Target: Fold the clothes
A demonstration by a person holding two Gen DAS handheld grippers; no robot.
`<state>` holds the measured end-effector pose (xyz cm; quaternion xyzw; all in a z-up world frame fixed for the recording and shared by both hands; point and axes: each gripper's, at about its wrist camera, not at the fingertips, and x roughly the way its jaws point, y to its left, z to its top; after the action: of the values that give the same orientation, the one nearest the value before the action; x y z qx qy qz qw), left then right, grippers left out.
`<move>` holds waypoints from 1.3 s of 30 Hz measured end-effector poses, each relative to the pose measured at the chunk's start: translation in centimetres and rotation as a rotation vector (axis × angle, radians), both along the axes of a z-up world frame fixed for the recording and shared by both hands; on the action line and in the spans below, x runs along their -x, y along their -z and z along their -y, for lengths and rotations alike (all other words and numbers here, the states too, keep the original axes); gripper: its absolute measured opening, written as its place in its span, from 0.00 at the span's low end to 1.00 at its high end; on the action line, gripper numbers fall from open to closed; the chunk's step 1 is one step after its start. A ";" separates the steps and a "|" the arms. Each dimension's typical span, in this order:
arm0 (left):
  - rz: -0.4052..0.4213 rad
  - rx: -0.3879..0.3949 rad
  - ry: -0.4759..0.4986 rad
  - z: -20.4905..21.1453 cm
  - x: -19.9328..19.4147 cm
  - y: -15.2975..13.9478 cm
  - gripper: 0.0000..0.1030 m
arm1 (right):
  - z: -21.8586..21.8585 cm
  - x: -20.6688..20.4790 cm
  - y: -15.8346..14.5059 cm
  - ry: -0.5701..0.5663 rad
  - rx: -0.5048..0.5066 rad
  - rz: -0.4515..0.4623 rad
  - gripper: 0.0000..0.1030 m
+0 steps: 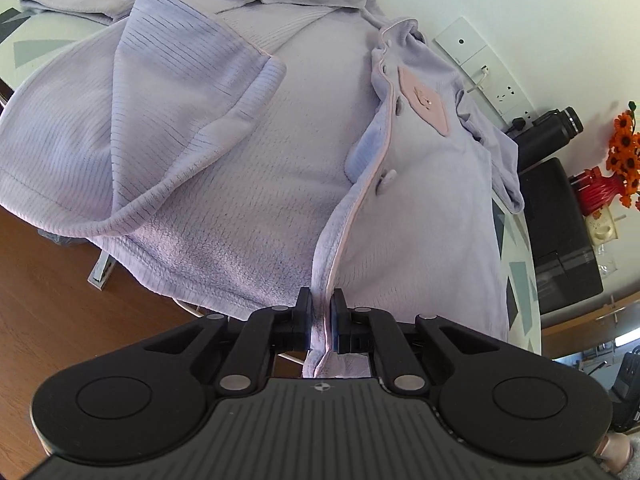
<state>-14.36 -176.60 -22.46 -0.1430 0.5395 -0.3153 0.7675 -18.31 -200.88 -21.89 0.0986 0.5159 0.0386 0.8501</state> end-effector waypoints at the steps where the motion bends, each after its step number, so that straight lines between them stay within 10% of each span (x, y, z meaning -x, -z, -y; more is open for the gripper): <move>1: 0.000 -0.001 0.003 0.0 0.0 0.0 0.09 | 0.0 0.3 0.1 0.014 -0.017 -0.004 0.23; 7: -0.012 -0.014 0.002 0.2 -0.1 0.4 0.09 | 0.6 1.2 0.2 0.070 -0.031 -0.013 0.11; 12: -0.016 -0.017 -0.004 0.4 -0.1 0.7 0.10 | 1.7 -0.1 -1.9 0.126 -0.080 -0.089 0.21; 26: -0.049 0.012 -0.062 0.3 -0.3 1.9 0.10 | 0.3 -18.6 -29.2 -0.062 0.003 0.420 0.45; 31: -0.079 0.009 -0.090 0.5 -0.8 2.6 0.10 | -5.2 -30.3 -25.6 -0.144 -0.032 0.314 0.44; 39: -0.142 0.005 -0.136 0.7 -1.6 3.4 0.12 | -11.6 -46.2 -10.6 -0.045 -0.123 0.061 0.44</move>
<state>-12.78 -177.28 -25.89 -0.2031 0.5808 -0.2529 0.7467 27.90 -189.32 -11.27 0.1378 0.4885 0.0921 0.8567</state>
